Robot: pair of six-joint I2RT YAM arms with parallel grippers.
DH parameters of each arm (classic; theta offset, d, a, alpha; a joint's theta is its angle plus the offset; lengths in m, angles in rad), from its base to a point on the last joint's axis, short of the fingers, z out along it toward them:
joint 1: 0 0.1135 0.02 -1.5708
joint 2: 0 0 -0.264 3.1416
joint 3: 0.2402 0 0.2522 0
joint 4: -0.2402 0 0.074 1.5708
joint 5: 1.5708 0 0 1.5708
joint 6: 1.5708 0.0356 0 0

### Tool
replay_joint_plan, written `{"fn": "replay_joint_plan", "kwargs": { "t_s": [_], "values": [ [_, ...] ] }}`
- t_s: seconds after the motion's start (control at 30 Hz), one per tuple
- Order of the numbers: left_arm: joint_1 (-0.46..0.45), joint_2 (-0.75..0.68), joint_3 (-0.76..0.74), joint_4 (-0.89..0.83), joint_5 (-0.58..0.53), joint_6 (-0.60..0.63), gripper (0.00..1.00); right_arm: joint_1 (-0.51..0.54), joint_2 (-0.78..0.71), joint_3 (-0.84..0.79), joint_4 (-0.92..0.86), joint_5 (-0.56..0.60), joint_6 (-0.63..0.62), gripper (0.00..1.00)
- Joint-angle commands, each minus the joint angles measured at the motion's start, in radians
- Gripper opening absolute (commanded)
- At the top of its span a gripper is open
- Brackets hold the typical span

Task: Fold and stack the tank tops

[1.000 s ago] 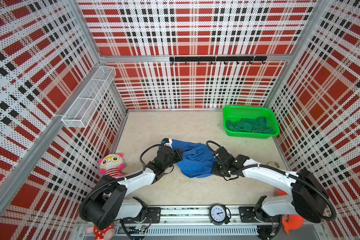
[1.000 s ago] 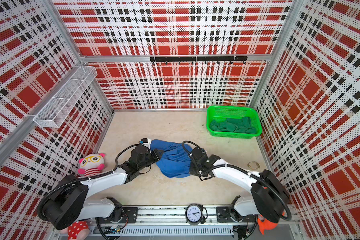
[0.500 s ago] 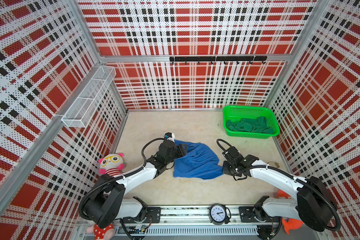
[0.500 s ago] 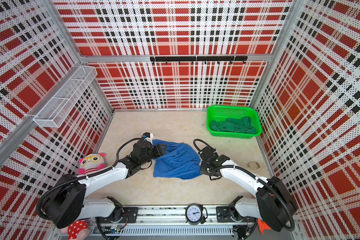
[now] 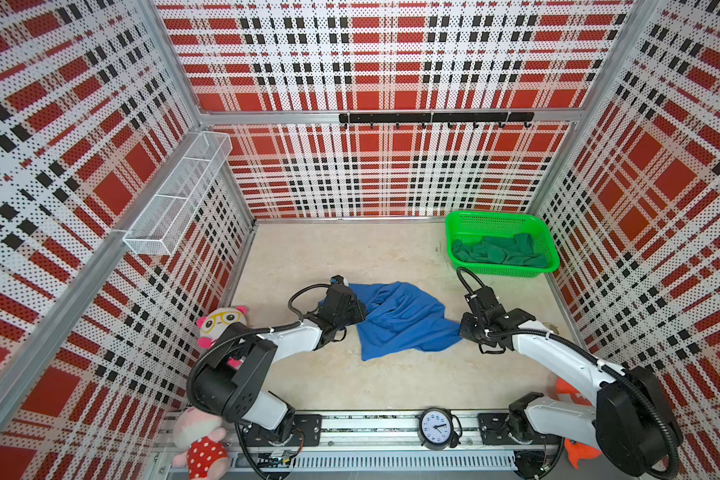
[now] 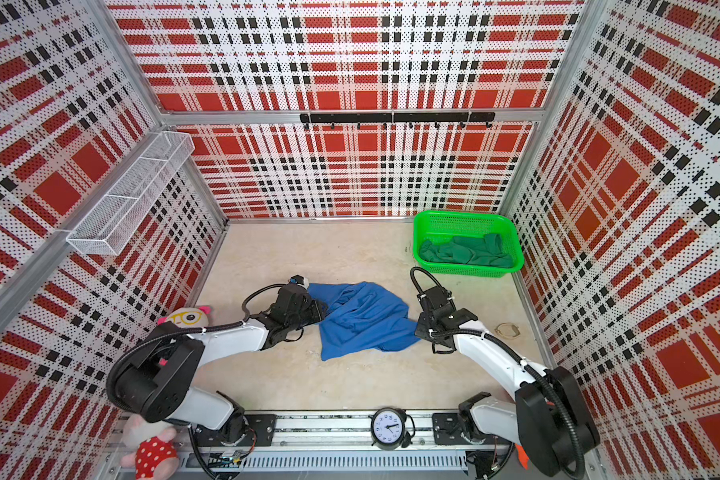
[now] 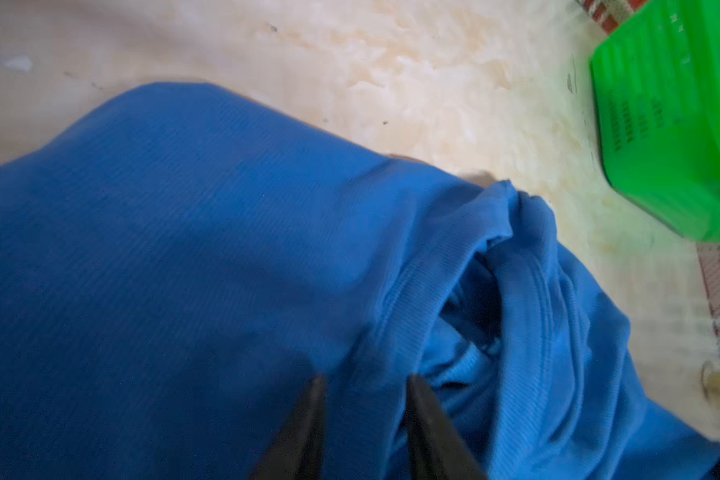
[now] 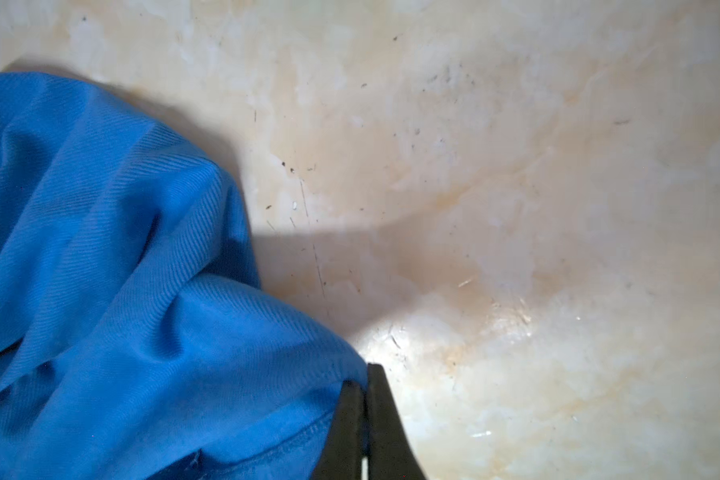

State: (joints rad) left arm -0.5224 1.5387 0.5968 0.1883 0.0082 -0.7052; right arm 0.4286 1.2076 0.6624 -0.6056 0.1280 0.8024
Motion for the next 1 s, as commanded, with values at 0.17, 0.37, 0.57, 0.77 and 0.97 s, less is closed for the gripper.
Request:
{"fn": "replay_joint_plan", "kwargs": {
  "t_s": [0.17,0.37,0.57,0.77,0.97],
  "values": [
    [0.004,-0.009,0.139,-0.155,-0.093,0.117,0.57,-0.003,-0.028,0.032,-0.040,-0.022,-0.091,0.15],
    [-0.073,-0.199,0.230,-0.534,-0.243,0.187,0.66,-0.003,0.039,0.057,-0.022,-0.031,-0.120,0.51],
    [-0.280,-0.278,0.221,-0.719,-0.070,0.033,0.47,-0.004,0.123,0.120,-0.033,0.021,-0.155,0.65],
    [-0.473,-0.247,0.181,-0.644,0.001,-0.132,0.32,-0.007,0.171,0.149,-0.011,0.007,-0.176,0.67],
    [-0.509,-0.156,0.155,-0.578,0.026,-0.158,0.27,-0.008,0.156,0.140,0.013,-0.012,-0.177,0.68]
  ]
}}
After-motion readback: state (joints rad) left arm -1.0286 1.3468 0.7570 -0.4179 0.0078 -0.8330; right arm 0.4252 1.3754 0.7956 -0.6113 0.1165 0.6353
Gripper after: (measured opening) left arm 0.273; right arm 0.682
